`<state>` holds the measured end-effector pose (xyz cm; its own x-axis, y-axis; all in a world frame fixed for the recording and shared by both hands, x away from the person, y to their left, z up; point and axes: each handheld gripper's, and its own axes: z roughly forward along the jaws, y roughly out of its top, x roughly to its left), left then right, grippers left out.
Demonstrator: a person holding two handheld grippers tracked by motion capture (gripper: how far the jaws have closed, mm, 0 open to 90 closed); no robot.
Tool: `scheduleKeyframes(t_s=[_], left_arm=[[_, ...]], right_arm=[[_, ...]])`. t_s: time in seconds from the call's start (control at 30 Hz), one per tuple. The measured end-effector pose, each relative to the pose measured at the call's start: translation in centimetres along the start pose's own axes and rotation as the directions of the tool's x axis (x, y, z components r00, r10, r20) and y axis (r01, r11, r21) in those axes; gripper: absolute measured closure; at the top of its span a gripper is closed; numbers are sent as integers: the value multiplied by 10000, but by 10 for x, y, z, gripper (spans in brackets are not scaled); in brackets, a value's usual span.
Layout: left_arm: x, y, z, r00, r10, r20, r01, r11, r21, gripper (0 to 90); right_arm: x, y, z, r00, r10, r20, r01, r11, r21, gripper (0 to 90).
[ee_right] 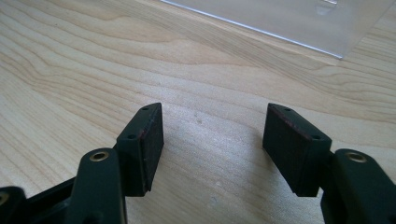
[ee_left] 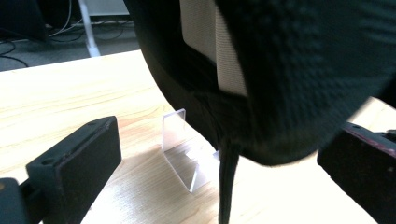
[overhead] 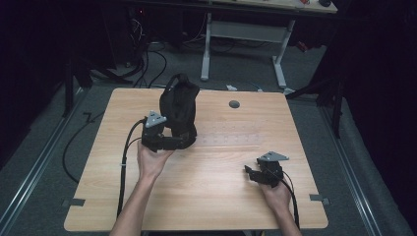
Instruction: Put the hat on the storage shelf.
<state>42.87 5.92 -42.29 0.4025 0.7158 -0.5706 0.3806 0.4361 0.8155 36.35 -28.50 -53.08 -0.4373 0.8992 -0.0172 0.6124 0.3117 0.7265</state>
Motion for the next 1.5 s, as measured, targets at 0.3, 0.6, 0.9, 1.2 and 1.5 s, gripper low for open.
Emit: scheduleKeyframes(t_s=[0.3, 0.6, 0.9, 1.2, 1.5], left_arm=[[11, -9, -33, 9978, -268, 611, 266, 9996, 42, 40], [36, -34, -51, 9983, -494, 303, 485, 9983, 321, 159], [66, -71, -52, 9964, -53, -840, 159, 9919, 1262, 193], [83, -97, -38, 9720, 1316, -1947, -937, 9768, 1925, 179], [81, -101, -39, 9607, 1564, -2293, -1169, 9773, 1768, 198]], right_arm=[[0, 0, 0, 10000, -9, -4, 9, 10000, 7, 384], [0, 0, 0, 10000, -1, 2, 1, 10000, 1, 384], [0, 0, 0, 10000, -2, 4, 2, 10000, 10, 382], [0, 0, 0, 10000, -30, 16, 30, 10000, 1, 382], [0, 0, 0, 10000, 0, 12, 0, 10000, -3, 381]])
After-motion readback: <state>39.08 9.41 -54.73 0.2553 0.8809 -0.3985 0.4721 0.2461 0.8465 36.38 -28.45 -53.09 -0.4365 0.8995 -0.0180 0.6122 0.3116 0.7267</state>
